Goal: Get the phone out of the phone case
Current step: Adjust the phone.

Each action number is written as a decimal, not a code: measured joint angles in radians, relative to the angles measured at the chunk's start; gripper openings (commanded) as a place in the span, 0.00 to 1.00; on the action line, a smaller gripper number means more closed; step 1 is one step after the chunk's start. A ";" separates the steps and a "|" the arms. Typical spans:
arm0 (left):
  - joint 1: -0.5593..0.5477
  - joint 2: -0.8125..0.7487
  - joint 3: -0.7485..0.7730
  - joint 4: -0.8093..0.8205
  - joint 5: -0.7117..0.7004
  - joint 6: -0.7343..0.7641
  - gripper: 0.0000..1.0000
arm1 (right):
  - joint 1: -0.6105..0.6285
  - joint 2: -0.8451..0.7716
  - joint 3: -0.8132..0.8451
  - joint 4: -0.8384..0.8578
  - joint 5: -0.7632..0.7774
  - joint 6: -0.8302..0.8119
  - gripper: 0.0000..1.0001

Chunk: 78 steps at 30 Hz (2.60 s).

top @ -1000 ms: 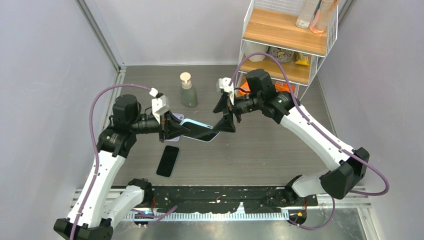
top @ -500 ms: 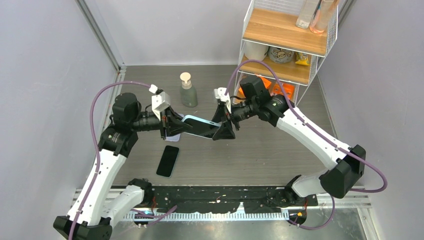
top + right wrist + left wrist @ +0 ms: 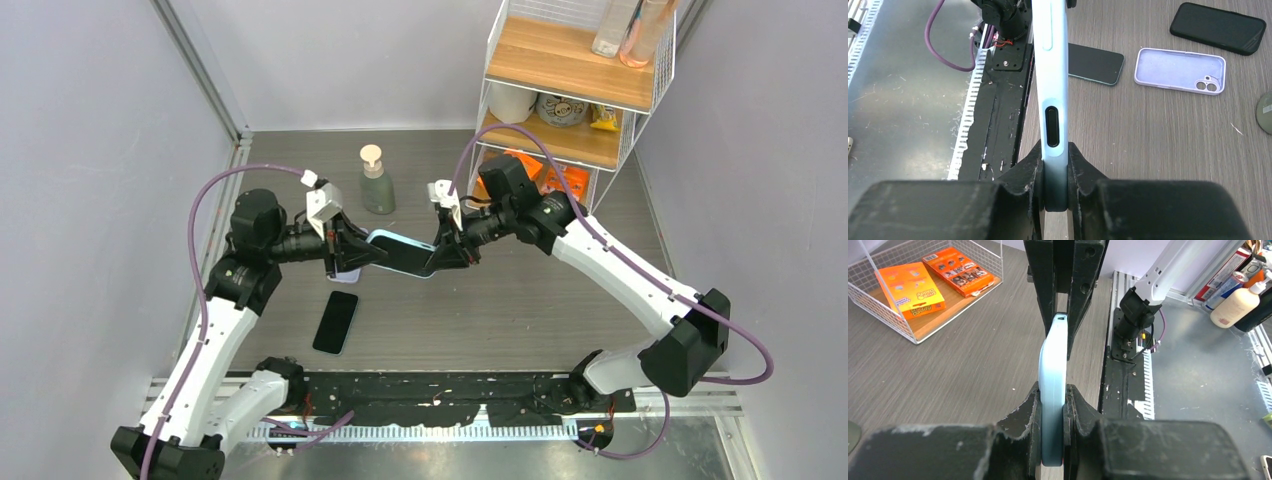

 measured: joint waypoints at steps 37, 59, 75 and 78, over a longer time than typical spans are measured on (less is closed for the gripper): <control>-0.197 0.302 0.204 -0.514 -0.179 0.581 0.00 | 0.128 0.006 0.081 -0.275 0.426 -0.101 0.44; -0.079 0.019 -0.059 0.067 -0.079 0.021 0.00 | -0.141 -0.140 0.018 0.068 0.005 0.162 0.68; -0.078 0.046 -0.141 0.380 -0.041 -0.262 0.31 | -0.145 -0.054 0.017 0.201 -0.178 0.295 0.05; -0.078 0.047 -0.131 0.326 -0.043 -0.204 0.60 | -0.145 -0.054 0.021 0.164 -0.155 0.265 0.05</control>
